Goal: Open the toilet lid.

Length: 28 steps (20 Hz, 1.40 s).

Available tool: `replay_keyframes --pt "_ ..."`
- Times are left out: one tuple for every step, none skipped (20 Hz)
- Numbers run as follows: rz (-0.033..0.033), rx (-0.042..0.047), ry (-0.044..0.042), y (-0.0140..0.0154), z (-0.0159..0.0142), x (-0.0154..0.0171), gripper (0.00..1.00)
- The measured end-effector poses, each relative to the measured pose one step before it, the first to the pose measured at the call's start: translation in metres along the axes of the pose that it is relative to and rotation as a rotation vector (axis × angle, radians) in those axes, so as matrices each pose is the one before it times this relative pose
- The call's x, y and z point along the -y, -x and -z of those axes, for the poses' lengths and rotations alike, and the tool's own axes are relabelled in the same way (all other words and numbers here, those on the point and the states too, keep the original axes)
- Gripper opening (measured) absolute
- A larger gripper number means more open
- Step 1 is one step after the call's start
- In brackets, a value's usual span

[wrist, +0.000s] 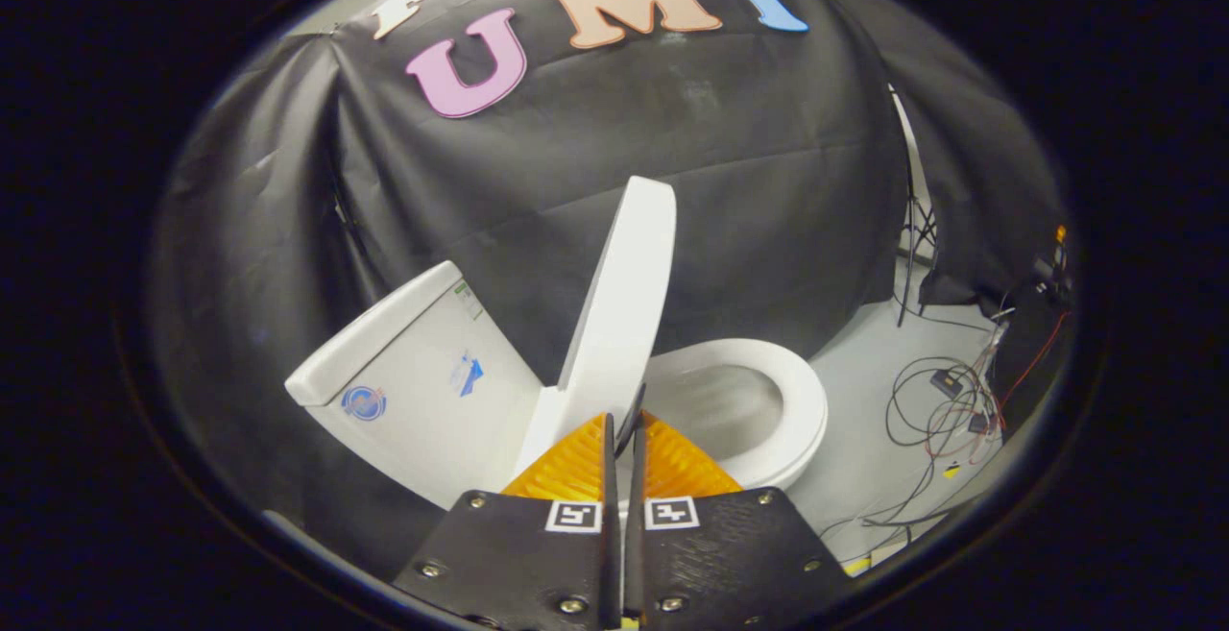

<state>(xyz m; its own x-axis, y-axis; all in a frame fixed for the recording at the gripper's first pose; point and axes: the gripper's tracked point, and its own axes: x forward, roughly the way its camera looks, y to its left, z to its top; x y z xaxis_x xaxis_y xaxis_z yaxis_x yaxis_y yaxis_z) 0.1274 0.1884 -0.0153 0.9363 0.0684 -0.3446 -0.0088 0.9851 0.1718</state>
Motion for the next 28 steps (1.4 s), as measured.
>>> replay_keyframes --pt "-0.00480 0.00489 0.00864 0.00055 -0.00060 -0.00372 0.02" --pt "-0.00583 0.00427 0.00800 0.00070 -0.00088 -0.00323 0.02" --pt "-0.00426 0.00334 0.00795 0.00078 -0.00104 -0.00270 0.02" --pt "-0.00437 0.00539 0.00791 -0.00037 -0.00029 -0.00382 0.02" --pt "-0.00280 0.00433 0.01239 0.00004 -0.00087 -0.00331 0.02" --pt "-0.00209 0.00398 0.01062 0.00091 -0.00041 -0.00297 0.02" --pt "-0.00334 0.00449 0.01303 0.00045 -0.00134 -0.00340 0.02" --pt "-0.00364 0.00511 0.01105 -0.00016 -0.00121 -0.00391 0.02" --pt "-0.00274 0.00498 0.01015 0.00048 -0.00141 -0.00283 0.02" --pt "-0.00272 0.00413 0.00854 0.00000 0.00017 -0.00339 0.02" --pt "-0.00453 0.00596 0.01196 -0.00045 -0.00189 -0.00444 0.02" --pt "-0.00448 0.00306 0.00797 0.00061 -0.00144 -0.00338 0.02" --pt "-0.00370 0.00564 0.00545 0.00020 -0.00070 -0.00341 0.02" --pt "-0.00339 0.00416 0.00432 -0.00019 -0.00048 -0.00304 0.02" --pt "-0.00308 0.00648 0.00800 -0.00042 -0.00106 -0.00363 0.02" --pt "-0.00103 0.00370 0.00933 -0.00035 -0.00018 -0.00300 0.02" --pt "-0.00049 0.00519 0.00905 0.00038 -0.00117 -0.00328 0.02" --pt "0.00027 0.00387 0.00913 -0.00094 -0.00041 -0.00281 0.02" --pt "-0.00094 0.00618 0.00905 0.00048 -0.00156 -0.00306 0.02" --pt "-0.00008 0.00459 0.00980 -0.00035 -0.00120 -0.00333 0.02" --pt "-0.00149 0.00470 0.00758 0.00054 0.00000 -0.00355 0.02" --pt "-0.00273 0.00297 0.00726 -0.00090 0.00008 -0.00292 0.02" --pt "-0.00398 0.00520 0.00344 0.00011 -0.00134 -0.00334 0.02" --pt "-0.00339 0.00344 0.00055 0.00049 -0.00012 -0.00278 0.02" --pt "-0.00483 0.00369 0.00004 0.00000 -0.00100 -0.00329 0.02" --pt "-0.00681 0.00406 0.00291 -0.00075 -0.00048 -0.00374 0.02" --pt "-0.00752 0.00386 0.00265 -0.00045 -0.00078 -0.00340 0.02" --pt "-0.00956 0.00309 0.00249 -0.00044 -0.00041 -0.00417 0.02"
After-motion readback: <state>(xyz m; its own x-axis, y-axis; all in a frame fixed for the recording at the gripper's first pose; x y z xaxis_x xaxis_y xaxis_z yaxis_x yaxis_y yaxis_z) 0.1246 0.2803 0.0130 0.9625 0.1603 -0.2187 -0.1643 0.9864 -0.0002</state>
